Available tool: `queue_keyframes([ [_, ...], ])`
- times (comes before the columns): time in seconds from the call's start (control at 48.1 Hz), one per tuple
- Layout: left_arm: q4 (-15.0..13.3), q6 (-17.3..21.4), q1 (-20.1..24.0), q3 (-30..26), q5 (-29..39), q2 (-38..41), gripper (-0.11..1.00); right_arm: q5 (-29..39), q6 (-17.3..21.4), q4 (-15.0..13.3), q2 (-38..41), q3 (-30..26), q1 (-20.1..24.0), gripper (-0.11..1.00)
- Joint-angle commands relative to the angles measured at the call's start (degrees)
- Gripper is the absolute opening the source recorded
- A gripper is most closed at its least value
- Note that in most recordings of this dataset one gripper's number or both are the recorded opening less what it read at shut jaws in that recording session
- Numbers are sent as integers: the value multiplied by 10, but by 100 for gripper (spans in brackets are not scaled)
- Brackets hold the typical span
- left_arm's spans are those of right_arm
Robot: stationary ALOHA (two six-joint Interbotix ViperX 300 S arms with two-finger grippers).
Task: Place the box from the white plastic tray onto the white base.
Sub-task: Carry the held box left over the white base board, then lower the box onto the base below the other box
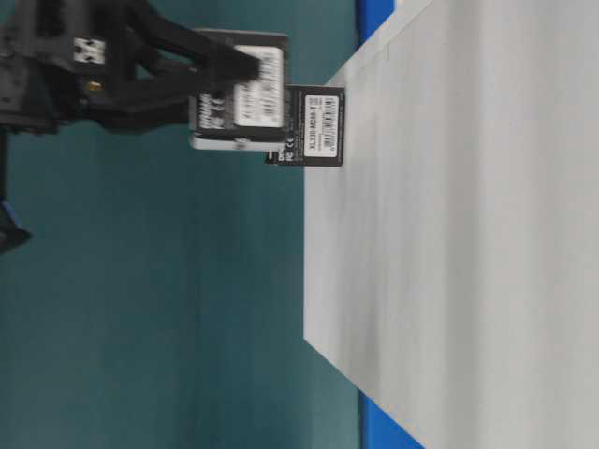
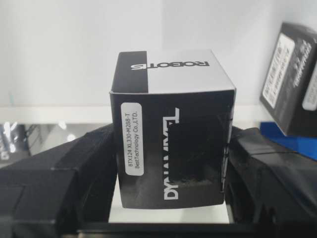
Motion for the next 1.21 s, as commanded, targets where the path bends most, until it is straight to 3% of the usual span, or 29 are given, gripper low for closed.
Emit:
queue_keyframes([
  [0.0,2,-1,1,-17,-4,5,-7,-18,0,-1,10,11,0,60],
  [0.333,2,-1,2,-17,-4,6,-7,-75,0,-3,16,47,-9,60],
  [1.185,3,0,10,-17,-2,4,-7,-97,-3,-3,23,69,-4,60],
])
